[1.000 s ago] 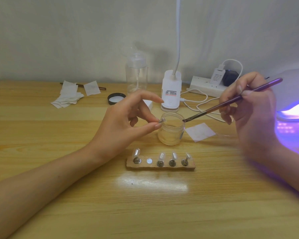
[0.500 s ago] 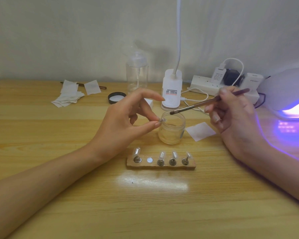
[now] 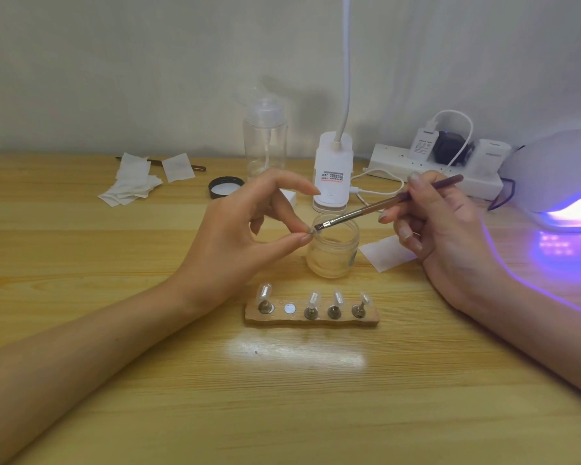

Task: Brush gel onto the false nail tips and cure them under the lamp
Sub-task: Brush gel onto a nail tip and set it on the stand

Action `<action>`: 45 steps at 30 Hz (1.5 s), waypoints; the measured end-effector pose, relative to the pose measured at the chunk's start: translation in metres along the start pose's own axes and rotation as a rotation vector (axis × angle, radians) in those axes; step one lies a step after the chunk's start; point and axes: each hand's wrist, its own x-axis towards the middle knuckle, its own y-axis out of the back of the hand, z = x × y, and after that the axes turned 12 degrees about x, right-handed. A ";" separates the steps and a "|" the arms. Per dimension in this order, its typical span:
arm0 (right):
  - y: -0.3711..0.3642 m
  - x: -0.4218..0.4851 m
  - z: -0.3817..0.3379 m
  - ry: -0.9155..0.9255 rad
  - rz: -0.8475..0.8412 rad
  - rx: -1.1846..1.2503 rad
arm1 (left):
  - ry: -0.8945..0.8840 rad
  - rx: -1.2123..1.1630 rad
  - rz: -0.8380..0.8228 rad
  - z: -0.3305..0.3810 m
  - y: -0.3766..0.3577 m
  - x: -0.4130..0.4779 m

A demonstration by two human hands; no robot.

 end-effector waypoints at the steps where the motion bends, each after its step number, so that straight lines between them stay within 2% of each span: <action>1: 0.000 0.000 0.000 -0.002 0.002 -0.006 | -0.003 0.001 0.002 0.000 0.000 0.000; 7: 0.001 -0.001 -0.001 0.015 0.069 -0.009 | -0.002 0.000 0.007 0.001 0.000 0.000; 13: -0.001 -0.001 -0.001 -0.003 -0.016 -0.021 | -0.010 0.005 0.010 0.001 0.000 0.000; 18: 0.001 0.000 0.000 -0.016 0.071 -0.038 | -0.012 0.004 0.011 0.002 0.000 0.000; 25: 0.002 0.000 0.001 0.019 -0.009 -0.049 | -0.016 0.018 0.015 0.003 0.001 0.000; 32: 0.002 0.000 0.000 0.003 0.070 -0.060 | -0.024 0.030 0.010 0.005 0.001 0.000; 38: 0.000 -0.001 -0.001 0.019 0.002 -0.053 | -0.037 0.041 0.011 0.006 0.001 0.000; 45: 0.001 -0.001 -0.001 -0.005 0.060 -0.076 | -0.048 0.058 0.017 0.006 0.002 0.000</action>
